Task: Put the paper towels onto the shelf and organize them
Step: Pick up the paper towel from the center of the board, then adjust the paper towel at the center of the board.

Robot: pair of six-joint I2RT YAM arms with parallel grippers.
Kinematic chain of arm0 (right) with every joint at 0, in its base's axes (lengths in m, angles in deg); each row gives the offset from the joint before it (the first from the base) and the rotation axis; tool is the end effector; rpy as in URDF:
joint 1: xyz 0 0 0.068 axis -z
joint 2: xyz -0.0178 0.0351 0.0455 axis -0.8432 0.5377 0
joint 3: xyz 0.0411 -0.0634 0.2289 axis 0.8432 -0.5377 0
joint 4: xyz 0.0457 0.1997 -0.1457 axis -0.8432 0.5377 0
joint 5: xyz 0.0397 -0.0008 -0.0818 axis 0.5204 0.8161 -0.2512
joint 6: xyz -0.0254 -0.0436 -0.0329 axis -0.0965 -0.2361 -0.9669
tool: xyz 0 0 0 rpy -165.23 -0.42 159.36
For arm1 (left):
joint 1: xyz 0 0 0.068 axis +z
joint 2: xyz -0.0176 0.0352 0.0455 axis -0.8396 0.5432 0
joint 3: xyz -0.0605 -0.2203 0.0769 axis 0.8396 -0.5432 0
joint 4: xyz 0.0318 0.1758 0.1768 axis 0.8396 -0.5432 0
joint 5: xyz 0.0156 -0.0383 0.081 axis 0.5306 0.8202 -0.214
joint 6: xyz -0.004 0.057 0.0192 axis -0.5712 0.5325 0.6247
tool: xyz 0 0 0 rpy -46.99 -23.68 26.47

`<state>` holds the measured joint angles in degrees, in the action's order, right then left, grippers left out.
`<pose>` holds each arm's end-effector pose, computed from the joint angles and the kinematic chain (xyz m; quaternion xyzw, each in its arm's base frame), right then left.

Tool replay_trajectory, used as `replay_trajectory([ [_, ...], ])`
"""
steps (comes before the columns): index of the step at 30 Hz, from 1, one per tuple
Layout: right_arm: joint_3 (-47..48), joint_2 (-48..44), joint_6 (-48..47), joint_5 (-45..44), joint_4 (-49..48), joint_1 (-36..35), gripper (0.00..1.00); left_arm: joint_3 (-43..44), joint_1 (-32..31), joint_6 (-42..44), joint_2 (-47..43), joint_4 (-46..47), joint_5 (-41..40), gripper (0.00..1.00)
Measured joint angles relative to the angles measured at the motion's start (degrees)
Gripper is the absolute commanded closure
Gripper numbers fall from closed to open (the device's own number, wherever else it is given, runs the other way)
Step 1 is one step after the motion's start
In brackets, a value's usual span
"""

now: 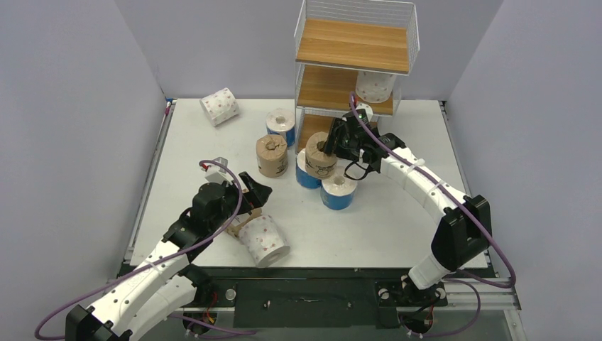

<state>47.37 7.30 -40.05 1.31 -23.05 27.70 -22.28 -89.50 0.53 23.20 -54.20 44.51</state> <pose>0.3028 0.1722 0.2788 0.0727 0.9086 0.2218 0.3465 0.1725 -0.1043 0.2319 -0.1281 0.8187 -0.3220 0.4579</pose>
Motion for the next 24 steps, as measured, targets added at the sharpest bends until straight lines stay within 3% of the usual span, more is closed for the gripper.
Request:
replay_trajectory([
  [9,0.2,0.7,1.0,0.6,-0.4,0.0,0.63,0.0,0.0,0.0,-0.9,0.0,-0.1,0.04],
  [16,0.2,-2.2,0.8,-0.4,2.3,0.0,0.65,0.2,0.0,0.1,-1.0,0.0,-0.4,0.04],
  [24,-0.7,-12.1,0.3,-3.3,4.8,1.1,0.65,0.5,0.0,0.1,-1.0,-0.1,-0.5,0.04],
])
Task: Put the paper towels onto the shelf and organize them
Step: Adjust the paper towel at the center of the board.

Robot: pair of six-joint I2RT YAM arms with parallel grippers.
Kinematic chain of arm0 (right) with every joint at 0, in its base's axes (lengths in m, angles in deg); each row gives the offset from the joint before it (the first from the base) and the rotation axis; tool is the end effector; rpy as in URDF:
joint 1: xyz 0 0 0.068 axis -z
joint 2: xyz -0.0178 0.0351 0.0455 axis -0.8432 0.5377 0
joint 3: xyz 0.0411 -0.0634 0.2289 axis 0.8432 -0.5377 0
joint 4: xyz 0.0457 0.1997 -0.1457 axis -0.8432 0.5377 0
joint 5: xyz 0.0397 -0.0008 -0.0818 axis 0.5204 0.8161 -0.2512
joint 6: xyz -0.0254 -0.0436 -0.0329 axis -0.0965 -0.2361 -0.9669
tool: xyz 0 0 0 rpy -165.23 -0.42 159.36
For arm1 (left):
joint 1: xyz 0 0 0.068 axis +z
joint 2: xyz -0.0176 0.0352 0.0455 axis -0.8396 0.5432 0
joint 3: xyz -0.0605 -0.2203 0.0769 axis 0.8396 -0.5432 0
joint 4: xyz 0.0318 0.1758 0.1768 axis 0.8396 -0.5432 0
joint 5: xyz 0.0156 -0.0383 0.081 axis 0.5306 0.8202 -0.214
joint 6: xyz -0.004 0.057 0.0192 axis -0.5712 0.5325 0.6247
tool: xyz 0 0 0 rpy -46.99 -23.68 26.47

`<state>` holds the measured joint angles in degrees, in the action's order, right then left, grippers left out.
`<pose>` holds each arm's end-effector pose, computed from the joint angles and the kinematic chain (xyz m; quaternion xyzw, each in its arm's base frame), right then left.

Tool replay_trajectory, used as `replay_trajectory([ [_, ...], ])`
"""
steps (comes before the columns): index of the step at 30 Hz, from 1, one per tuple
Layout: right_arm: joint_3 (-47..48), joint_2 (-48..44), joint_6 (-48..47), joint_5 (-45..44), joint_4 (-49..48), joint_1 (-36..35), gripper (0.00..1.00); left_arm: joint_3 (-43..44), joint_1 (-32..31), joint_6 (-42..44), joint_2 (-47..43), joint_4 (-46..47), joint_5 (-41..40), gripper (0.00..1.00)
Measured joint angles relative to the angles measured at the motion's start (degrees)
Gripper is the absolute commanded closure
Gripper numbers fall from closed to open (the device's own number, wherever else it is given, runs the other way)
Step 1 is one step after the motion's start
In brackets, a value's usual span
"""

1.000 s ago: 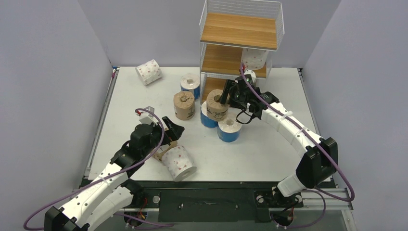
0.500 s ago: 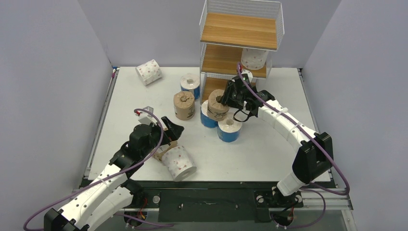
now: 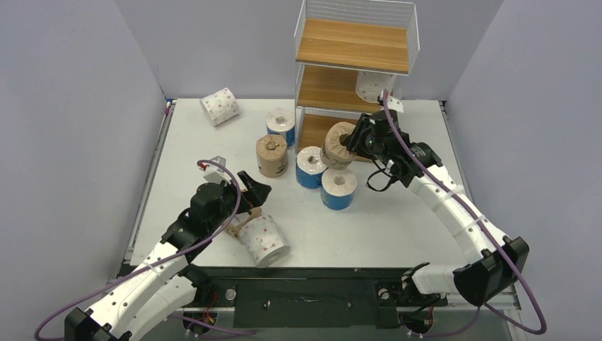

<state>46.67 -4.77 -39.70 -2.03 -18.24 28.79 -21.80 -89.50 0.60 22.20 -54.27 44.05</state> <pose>0.2658 0.1414 0.3314 0.0959 0.8807 0.2266 0.4046 0.1711 -0.1029 0.2379 -0.1295 0.8114 -0.3258 0.4677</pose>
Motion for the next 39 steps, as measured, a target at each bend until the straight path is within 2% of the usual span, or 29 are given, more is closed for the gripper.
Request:
replay_trajectory([
  [8,-9.5,-10.4,-0.2,-9.0,0.0,2.3,0.66,0.0,0.0,-0.2,0.3,0.0,0.1,0.04],
  [17,-23.7,-13.9,4.7,-19.1,-4.9,6.1,0.65,0.0,0.0,-1.1,2.4,0.0,0.7,0.04],
  [22,-29.8,-12.5,9.4,-19.1,-11.1,9.8,0.67,0.0,0.0,-1.1,2.8,0.0,0.8,0.03],
  [29,-31.1,-5.9,13.8,-17.8,-19.4,10.3,0.67,0.0,0.0,-1.4,2.8,0.0,0.9,0.04],
  [39,-31.1,1.1,17.4,-15.5,-23.4,5.2,0.68,0.0,0.0,-1.8,3.2,0.0,1.1,0.03],
])
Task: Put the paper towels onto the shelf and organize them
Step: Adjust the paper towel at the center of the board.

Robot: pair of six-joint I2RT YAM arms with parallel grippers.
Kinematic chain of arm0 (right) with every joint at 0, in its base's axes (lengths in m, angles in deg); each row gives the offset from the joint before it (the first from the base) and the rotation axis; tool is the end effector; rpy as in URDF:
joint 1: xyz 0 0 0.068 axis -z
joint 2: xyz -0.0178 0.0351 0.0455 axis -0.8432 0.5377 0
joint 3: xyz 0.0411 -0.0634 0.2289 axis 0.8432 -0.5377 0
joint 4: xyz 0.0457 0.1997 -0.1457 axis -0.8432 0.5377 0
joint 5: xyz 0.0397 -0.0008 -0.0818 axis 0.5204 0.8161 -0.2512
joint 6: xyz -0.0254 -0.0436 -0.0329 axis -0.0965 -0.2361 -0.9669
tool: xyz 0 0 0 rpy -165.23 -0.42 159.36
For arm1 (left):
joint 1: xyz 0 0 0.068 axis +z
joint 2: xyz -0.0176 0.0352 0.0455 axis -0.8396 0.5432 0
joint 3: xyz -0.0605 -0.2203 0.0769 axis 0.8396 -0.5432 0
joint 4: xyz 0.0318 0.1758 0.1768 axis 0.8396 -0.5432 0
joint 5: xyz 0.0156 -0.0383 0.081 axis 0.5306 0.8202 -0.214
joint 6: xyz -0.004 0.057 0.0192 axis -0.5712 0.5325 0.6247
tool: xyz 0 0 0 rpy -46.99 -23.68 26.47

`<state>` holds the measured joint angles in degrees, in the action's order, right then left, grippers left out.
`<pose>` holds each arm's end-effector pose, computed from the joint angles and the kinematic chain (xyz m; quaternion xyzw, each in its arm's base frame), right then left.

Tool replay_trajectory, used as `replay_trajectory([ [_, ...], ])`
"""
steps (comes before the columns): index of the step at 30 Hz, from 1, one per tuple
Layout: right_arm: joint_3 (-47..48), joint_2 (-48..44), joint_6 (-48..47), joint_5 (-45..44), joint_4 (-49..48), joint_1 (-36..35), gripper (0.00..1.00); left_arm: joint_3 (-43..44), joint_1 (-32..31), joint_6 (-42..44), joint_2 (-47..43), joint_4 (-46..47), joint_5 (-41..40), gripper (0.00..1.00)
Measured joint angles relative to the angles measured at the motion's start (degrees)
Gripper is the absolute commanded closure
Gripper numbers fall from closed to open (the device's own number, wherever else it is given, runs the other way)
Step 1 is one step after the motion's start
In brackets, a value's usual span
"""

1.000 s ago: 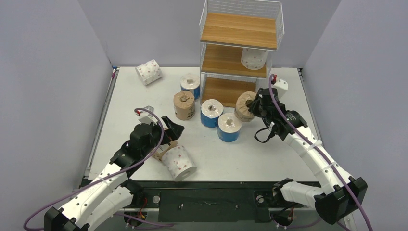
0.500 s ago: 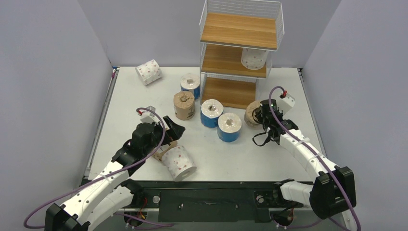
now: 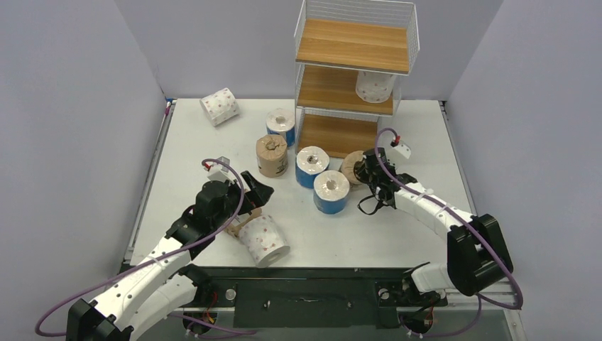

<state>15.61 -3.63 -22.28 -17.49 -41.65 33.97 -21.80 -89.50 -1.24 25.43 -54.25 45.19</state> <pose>0.2704 0.1010 0.1860 0.3200 0.8495 0.1248 0.4003 0.1764 -0.1073 0.2276 -0.1381 0.8259 -0.3241 0.4401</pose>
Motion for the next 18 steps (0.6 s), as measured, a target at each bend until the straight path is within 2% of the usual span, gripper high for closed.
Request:
replay_trajectory([
  [11,0.1,4.2,3.0,1.8,-3.3,-6.6,0.68,0.0,0.0,-1.1,0.4,0.0,0.9,0.03],
  [18,0.6,4.1,4.6,3.3,-3.6,-4.3,0.69,-0.2,0.0,-1.3,0.6,0.0,1.1,0.03],
])
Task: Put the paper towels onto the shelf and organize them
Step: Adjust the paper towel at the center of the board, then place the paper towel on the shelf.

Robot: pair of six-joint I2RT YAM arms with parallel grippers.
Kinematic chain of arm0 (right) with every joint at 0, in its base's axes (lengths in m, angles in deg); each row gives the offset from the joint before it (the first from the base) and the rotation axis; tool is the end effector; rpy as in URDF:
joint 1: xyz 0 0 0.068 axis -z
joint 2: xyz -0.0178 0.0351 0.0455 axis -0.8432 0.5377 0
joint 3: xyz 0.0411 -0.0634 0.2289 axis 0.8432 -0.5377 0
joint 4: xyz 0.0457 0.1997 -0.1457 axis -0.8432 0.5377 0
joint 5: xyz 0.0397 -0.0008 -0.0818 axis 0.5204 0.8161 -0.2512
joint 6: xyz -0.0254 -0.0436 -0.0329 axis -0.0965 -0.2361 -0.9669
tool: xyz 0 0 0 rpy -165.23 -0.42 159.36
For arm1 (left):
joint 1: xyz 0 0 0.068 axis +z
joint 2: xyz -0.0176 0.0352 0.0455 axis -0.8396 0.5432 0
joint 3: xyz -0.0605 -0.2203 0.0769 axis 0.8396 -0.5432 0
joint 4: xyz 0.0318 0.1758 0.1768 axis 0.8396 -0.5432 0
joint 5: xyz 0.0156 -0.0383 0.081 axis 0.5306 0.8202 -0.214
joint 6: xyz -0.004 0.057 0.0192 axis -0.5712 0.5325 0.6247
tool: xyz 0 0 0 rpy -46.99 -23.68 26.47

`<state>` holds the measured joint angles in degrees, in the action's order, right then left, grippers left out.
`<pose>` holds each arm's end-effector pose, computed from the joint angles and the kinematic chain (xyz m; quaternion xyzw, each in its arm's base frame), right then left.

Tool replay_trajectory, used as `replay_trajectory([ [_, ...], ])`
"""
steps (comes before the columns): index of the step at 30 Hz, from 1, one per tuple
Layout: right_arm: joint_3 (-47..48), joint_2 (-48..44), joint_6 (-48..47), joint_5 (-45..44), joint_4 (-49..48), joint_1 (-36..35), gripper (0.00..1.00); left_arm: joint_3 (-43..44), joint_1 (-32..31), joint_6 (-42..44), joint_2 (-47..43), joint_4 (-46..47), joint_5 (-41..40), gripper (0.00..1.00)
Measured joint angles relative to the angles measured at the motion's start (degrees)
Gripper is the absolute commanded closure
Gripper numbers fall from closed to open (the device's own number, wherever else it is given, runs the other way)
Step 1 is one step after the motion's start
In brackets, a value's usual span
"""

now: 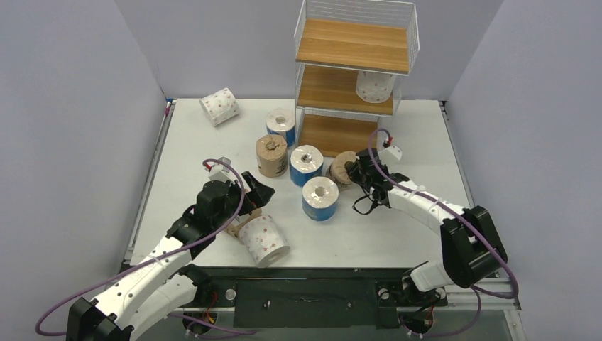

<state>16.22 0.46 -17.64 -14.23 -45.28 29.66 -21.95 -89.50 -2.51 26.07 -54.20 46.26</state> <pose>0.2717 0.1288 0.1745 0.3131 0.8552 0.1763 0.3734 0.1769 -0.1087 0.2246 -0.1426 0.8289 -0.3314 0.4275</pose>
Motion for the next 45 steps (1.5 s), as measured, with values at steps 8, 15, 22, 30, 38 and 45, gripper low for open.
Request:
replay_trajectory([
  [8,2.0,-2.3,0.2,0.0,1.3,9.0,0.69,-0.5,0.0,0.0,-0.2,0.1,0.0,0.03],
  [15,8.3,2.9,0.2,0.0,1.3,10.3,0.69,-0.5,0.0,0.0,0.2,0.1,0.0,0.04],
  [22,11.8,9.4,0.8,-0.4,1.3,11.0,0.7,-0.5,0.0,0.0,-0.3,0.0,0.0,0.04],
  [30,13.6,11.0,2.0,-1.8,1.2,11.0,0.67,-0.5,0.0,0.1,-0.4,0.0,0.0,0.04],
  [38,13.8,11.1,2.6,-2.3,0.5,11.0,0.45,-0.5,0.0,0.4,-0.2,0.0,-0.1,0.04],
  [45,13.9,11.1,2.1,-2.2,-0.2,11.0,0.37,-0.5,0.0,0.5,0.3,0.0,-0.1,0.04],
])
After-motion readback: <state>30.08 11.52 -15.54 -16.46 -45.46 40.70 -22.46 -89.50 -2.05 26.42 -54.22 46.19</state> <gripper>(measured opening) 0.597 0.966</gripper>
